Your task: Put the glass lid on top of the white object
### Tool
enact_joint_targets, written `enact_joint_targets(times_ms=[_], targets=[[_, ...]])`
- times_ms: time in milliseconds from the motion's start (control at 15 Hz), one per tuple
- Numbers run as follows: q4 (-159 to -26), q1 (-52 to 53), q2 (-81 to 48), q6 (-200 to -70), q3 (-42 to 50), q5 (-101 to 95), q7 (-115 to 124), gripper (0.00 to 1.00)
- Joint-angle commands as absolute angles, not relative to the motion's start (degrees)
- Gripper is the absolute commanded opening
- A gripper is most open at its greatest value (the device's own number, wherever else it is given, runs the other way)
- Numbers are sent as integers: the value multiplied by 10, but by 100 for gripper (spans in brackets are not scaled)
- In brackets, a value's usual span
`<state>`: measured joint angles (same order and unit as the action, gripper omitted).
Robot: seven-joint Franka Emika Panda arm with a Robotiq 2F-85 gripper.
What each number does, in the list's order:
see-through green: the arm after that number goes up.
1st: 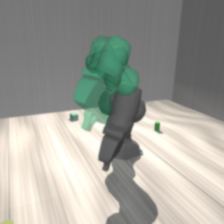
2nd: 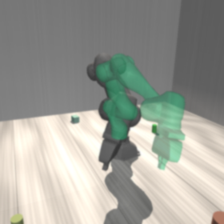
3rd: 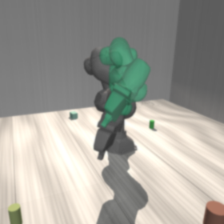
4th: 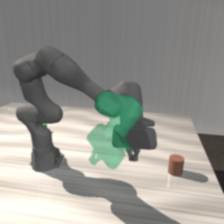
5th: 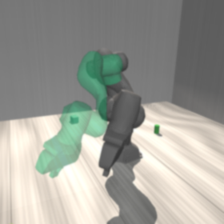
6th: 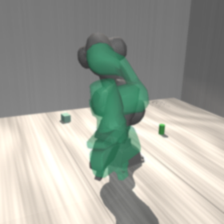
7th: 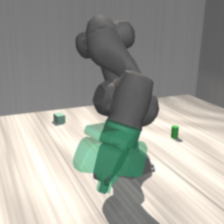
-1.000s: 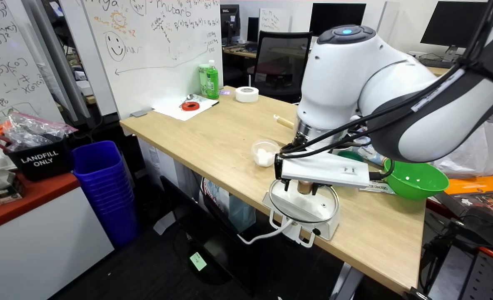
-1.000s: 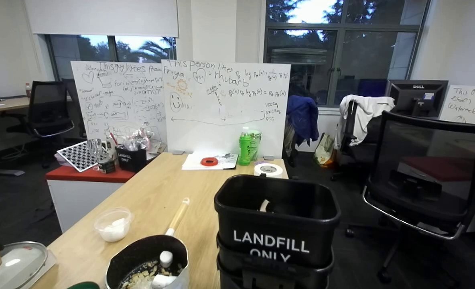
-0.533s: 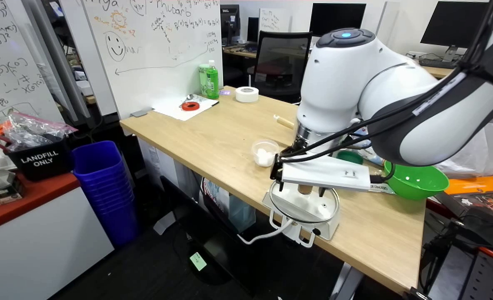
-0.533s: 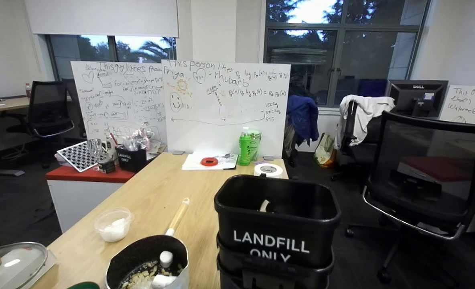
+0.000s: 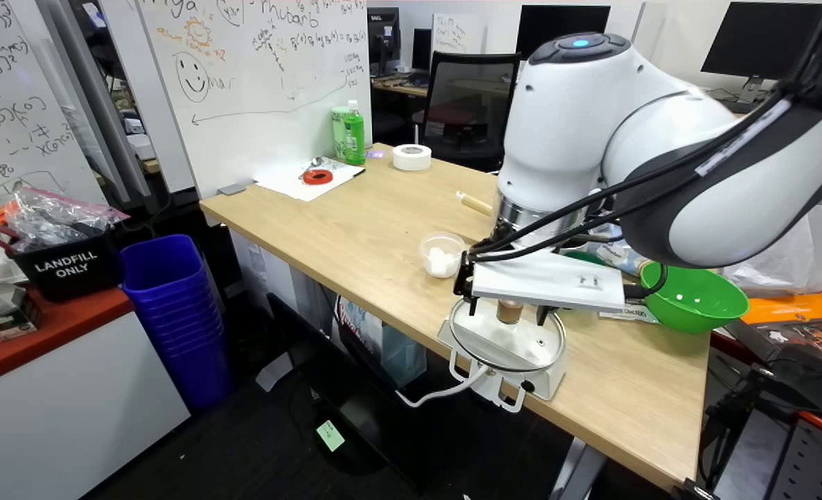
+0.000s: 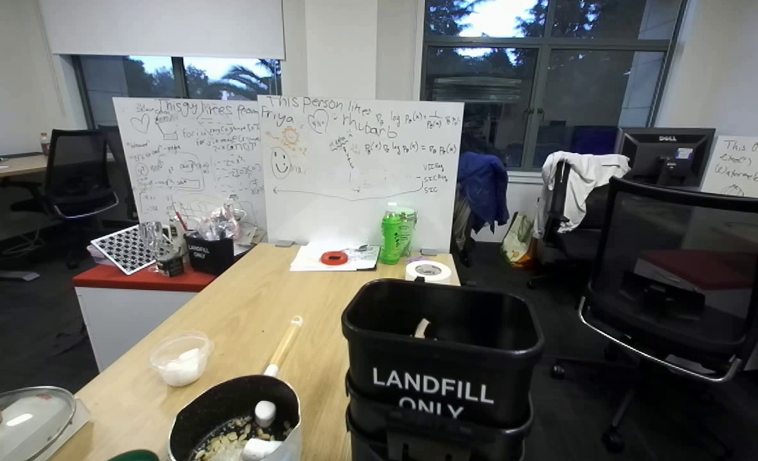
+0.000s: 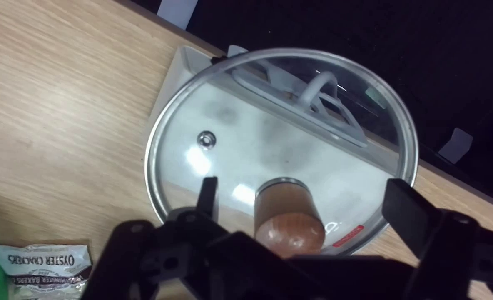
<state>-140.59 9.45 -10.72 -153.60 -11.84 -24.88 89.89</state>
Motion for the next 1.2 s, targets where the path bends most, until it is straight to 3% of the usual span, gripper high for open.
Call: enact_joint_targets(times_ms=[0,533,1133], targets=[[-1433,114,-52,-1493,-107,-181,842,100],[-1474,99,58,-1499,-105,-105,770,100],[-1489,93,79,-1499,-109,-96,765,100]])
